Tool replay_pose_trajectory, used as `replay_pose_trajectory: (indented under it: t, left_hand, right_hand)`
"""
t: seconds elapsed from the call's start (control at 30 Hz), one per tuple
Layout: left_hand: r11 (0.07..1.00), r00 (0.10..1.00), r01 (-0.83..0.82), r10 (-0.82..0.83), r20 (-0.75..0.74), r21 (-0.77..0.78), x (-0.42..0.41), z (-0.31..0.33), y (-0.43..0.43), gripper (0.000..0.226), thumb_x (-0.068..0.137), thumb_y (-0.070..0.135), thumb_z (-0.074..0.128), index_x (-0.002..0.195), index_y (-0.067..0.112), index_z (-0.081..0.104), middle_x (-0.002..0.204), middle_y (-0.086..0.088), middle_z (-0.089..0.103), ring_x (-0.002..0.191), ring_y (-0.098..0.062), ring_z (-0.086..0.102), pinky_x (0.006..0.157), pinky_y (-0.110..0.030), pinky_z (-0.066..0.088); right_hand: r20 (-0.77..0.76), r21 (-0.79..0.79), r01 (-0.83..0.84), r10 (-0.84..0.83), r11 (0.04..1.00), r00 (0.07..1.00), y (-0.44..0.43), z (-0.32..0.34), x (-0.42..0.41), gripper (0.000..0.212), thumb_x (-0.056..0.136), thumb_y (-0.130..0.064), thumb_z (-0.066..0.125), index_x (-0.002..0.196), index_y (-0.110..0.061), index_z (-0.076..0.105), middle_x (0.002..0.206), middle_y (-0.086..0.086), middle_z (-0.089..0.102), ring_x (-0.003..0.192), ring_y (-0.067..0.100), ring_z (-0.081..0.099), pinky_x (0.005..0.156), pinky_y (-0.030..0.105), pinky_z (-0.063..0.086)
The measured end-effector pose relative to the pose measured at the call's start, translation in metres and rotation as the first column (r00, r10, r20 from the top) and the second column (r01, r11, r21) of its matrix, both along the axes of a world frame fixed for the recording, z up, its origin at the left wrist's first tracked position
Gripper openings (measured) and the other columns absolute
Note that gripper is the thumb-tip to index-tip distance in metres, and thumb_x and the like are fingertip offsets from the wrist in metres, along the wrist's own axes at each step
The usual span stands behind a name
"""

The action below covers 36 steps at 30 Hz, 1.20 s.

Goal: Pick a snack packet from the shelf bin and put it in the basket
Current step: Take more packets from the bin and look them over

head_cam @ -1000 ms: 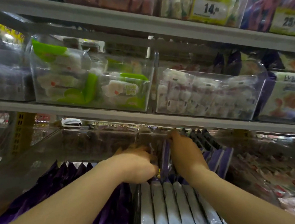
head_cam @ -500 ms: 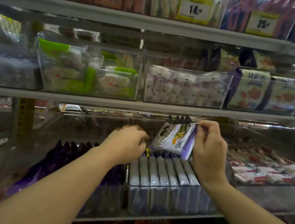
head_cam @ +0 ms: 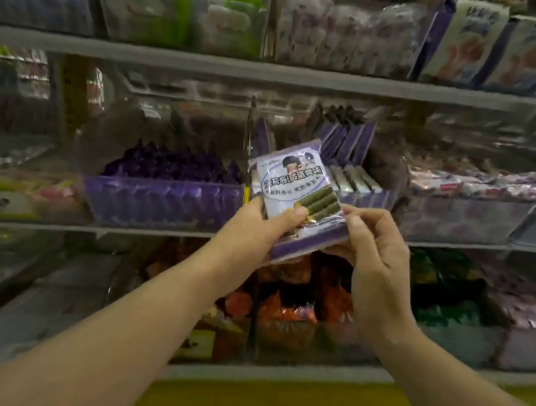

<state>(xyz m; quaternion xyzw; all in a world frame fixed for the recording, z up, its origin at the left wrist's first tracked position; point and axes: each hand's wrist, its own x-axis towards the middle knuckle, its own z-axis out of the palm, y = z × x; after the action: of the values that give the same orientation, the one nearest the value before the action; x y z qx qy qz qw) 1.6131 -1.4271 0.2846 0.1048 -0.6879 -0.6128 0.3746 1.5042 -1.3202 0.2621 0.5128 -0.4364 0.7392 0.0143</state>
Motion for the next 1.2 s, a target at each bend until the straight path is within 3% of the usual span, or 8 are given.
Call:
replay_pose_trajectory:
  t: [0.07, 0.17, 0.3, 0.37, 0.5, 0.67, 0.93, 1.2]
  left_hand:
    - [0.996, 0.999, -0.016, 0.019, 0.034, -0.091, 0.011, -0.020, 0.002, 0.038, 0.082, 0.032, 0.070, 0.119, 0.032, 0.058, 0.119, 0.009, 0.070, 0.112, -0.013, 0.065, 0.099, -0.036, 0.048]
    - [0.981, 0.978, 0.046, -0.006, 0.209, -0.187, 0.024, -0.053, 0.010, 0.052, 0.081, 0.033, 0.075, 0.126, 0.037, 0.049, 0.116, 0.019, 0.069, 0.106, -0.003, 0.065, 0.089, -0.023, 0.053]
    - [0.969, 0.928, 0.244, -0.222, 0.298, -0.039, 0.025, -0.107, 0.019, 0.063, 0.084, 0.005, 0.071, 0.132, 0.033, 0.040, 0.116, 0.014, 0.070, 0.104, -0.010, 0.068, 0.076, -0.023, 0.056]
    - [0.976, 0.923, 0.218, -0.199, 0.328, -0.021, 0.022, -0.126, 0.020, 0.065, 0.084, 0.003, 0.070, 0.133, 0.033, 0.039, 0.120, 0.012, 0.068, 0.108, -0.010, 0.066, 0.079, -0.027, 0.056]
    - [0.994, 0.944, 0.100, -0.082, 0.318, -0.040, 0.013, -0.151, 0.016, 0.051, 0.083, 0.037, 0.067, 0.129, 0.038, 0.046, 0.122, 0.013, 0.067, 0.111, -0.007, 0.064, 0.089, -0.029, 0.054]
    - [0.962, 0.983, 0.001, -0.052, 0.179, 0.272, 0.000, -0.161, 0.020, 0.038, 0.079, 0.043, 0.062, 0.111, 0.024, 0.068, 0.108, -0.002, 0.074, 0.101, -0.019, 0.070, 0.083, -0.031, 0.057]
    - [0.866, 0.992, -0.008, -0.055, 0.111, 0.501, 0.004, -0.172, 0.024, 0.037, 0.080, 0.035, 0.062, 0.108, 0.012, 0.071, 0.109, -0.013, 0.073, 0.103, -0.027, 0.070, 0.092, -0.043, 0.053]
    - [0.836, 0.997, -0.027, -0.015, 0.073, 0.548, 0.012, -0.175, 0.029, 0.038, 0.079, 0.026, 0.061, 0.111, 0.006, 0.066, 0.104, -0.017, 0.073, 0.097, -0.029, 0.071, 0.078, -0.035, 0.060]
  right_hand:
    - [0.060, 0.091, -0.034, 0.028, 0.995, 0.998, 0.006, -0.015, -0.007, 0.017, 0.090, -0.039, 0.049, 0.087, -0.034, 0.065, 0.088, -0.002, 0.072, 0.083, 0.017, 0.070, 0.071, 0.032, 0.056]
    - [0.268, 0.295, -0.296, 0.219, 0.908, 0.938, 0.010, -0.037, -0.020, 0.040, 0.087, -0.052, 0.056, 0.111, -0.021, 0.066, 0.103, 0.005, 0.075, 0.095, 0.026, 0.071, 0.074, 0.038, 0.058]
    - [0.435, 0.412, -0.476, 0.291, 0.777, 0.852, 0.011, -0.071, -0.026, 0.054, 0.077, -0.058, 0.056, 0.108, -0.016, 0.069, 0.103, 0.011, 0.074, 0.093, 0.029, 0.072, 0.068, 0.038, 0.061]
    - [0.488, 0.416, -0.508, 0.286, 0.754, 0.824, 0.009, -0.088, -0.029, 0.053, 0.079, -0.052, 0.054, 0.112, -0.012, 0.066, 0.105, 0.013, 0.074, 0.096, 0.030, 0.071, 0.077, 0.043, 0.060]
    - [0.563, 0.431, -0.590, 0.308, 0.682, 0.767, 0.008, -0.115, -0.036, 0.047, 0.085, -0.045, 0.052, 0.115, -0.011, 0.066, 0.112, 0.015, 0.071, 0.103, 0.031, 0.069, 0.087, 0.044, 0.057]
    - [0.647, 0.432, -0.717, 0.366, 0.547, 0.669, 0.008, -0.133, -0.031, 0.037, 0.091, -0.039, 0.050, 0.110, -0.016, 0.072, 0.115, 0.014, 0.070, 0.108, 0.027, 0.067, 0.083, 0.032, 0.057]
    - [0.787, 0.318, -0.775, 0.304, 0.546, 0.537, 0.005, -0.139, -0.013, 0.047, 0.090, -0.040, 0.051, 0.118, -0.005, 0.067, 0.116, 0.017, 0.069, 0.108, 0.029, 0.067, 0.089, 0.037, 0.056]
    - [0.730, 0.357, -0.702, 0.285, 0.616, 0.621, 0.002, -0.148, -0.012, 0.042, 0.083, -0.027, 0.057, 0.116, -0.001, 0.066, 0.112, 0.023, 0.069, 0.109, 0.036, 0.065, 0.095, 0.046, 0.051]
